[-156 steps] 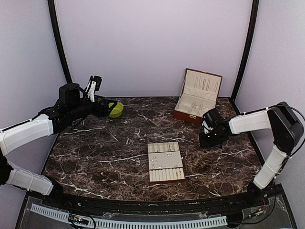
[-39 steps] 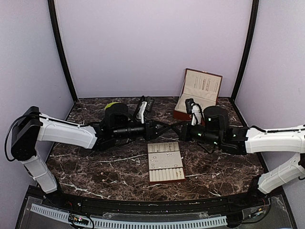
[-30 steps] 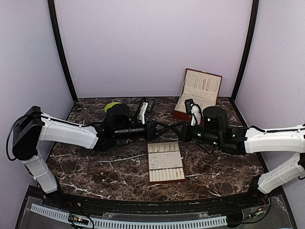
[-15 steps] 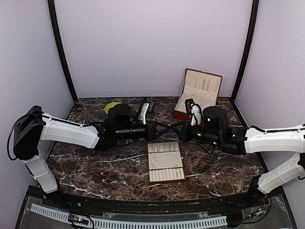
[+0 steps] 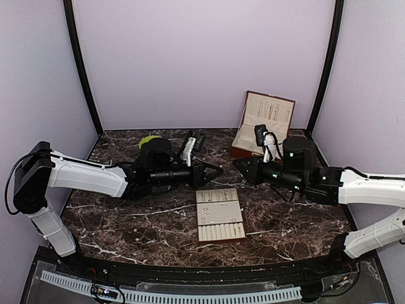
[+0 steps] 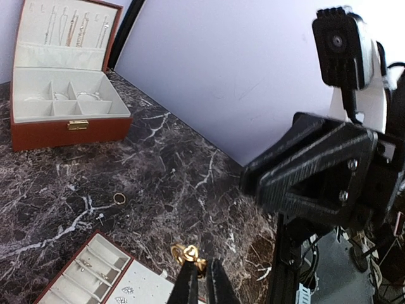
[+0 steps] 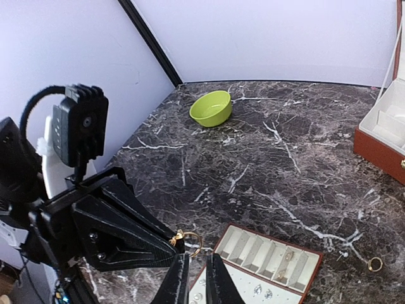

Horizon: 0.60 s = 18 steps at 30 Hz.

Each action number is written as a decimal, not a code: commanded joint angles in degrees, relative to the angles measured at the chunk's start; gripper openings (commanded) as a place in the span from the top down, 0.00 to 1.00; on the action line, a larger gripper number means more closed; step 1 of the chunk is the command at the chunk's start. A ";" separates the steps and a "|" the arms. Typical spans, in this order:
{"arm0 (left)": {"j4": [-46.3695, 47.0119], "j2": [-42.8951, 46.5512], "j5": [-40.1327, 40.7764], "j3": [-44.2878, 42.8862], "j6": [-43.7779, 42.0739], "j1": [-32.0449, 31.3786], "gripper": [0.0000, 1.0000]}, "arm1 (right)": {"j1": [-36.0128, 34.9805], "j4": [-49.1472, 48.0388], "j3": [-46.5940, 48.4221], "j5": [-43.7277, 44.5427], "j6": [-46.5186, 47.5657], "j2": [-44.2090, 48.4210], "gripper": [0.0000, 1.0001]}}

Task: Organize the mixed jewelry
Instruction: Pass from the right arm to the left, then pass from the left arm to the right

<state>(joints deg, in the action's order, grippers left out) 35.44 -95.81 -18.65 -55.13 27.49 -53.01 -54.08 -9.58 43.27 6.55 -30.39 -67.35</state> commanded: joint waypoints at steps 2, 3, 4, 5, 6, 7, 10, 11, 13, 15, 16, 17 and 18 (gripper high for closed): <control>-1.54 5.66 -13.71 1.99 -5.93 2.90 1.00 | 4.81 1.02 -2.00 -10.51 4.25 5.63 0.79; -1.54 5.99 -16.38 2.02 -6.08 4.10 1.00 | 6.66 0.79 -2.52 -14.80 4.31 6.32 0.74; -1.49 6.21 -21.48 2.19 -6.10 4.65 1.00 | 8.52 0.60 -2.79 -19.93 4.20 6.90 0.69; -1.35 6.70 -23.69 2.30 -6.43 5.48 1.00 | 10.68 0.50 -2.79 -26.19 4.08 7.11 0.64; -1.52 6.91 -28.03 2.24 -6.76 5.78 1.00 | 11.67 0.86 -2.46 -29.64 4.09 7.12 0.62; -3.23 7.25 -29.87 1.93 -7.96 6.14 1.00 | 12.18 1.29 -2.00 -32.65 4.22 6.96 0.61; -8.39 7.11 -36.80 -0.83 -11.29 6.25 1.00 | 12.34 1.13 -0.66 -40.07 4.33 5.79 0.60; -9.61 7.12 -38.78 -1.51 -11.52 6.30 1.00 | 12.34 0.33 -0.23 -42.76 3.79 5.11 0.59; -9.68 7.07 -41.34 -2.08 -11.43 6.25 1.00 | 12.26 -1.49 0.51 -47.98 2.72 3.21 0.60; -9.65 6.90 -43.62 -2.79 -10.98 6.27 1.00 | 11.98 -3.66 0.84 -51.41 1.62 1.32 0.59; -9.63 6.74 -44.30 -3.01 -10.61 6.28 1.00 | 11.72 -4.58 0.96 -52.28 1.31 0.67 0.60; -9.56 6.63 -45.49 -3.35 -10.44 6.22 1.00 | 11.40 -4.88 1.30 -52.91 1.28 0.00 0.59; -9.41 6.48 -45.98 -3.42 -9.93 6.20 1.00 | 11.04 -4.73 1.82 -53.47 1.65 -0.79 0.59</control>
<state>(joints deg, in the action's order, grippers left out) 26.92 -90.78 -56.99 -56.34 18.06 -46.68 -42.04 -9.96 42.54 -37.80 -27.92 -66.06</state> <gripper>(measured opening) 0.045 0.406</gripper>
